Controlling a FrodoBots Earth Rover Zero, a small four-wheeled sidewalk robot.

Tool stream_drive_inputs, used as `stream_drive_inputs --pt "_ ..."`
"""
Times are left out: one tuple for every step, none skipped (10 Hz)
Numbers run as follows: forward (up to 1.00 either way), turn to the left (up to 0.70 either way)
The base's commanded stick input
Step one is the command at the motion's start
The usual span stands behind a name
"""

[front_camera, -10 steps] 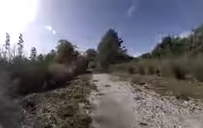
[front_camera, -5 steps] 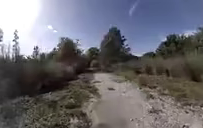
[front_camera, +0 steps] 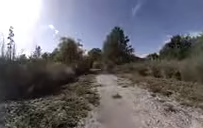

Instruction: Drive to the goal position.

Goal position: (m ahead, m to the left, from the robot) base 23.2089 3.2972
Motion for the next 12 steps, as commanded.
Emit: stream_drive_inputs --pt "0.85 0.0" --pt "0.85 0.0" --pt "0.85 -0.1" --pt "0.85 -0.34" --pt "0.85 -0.3" --pt "0.85 -0.08" --pt "0.85 -0.1" --pt "0.85 -0.24" --pt "0.85 -0.34" --pt "0.85 -0.28" --pt "0.85 -0.27" --pt "0.85 -0.1"
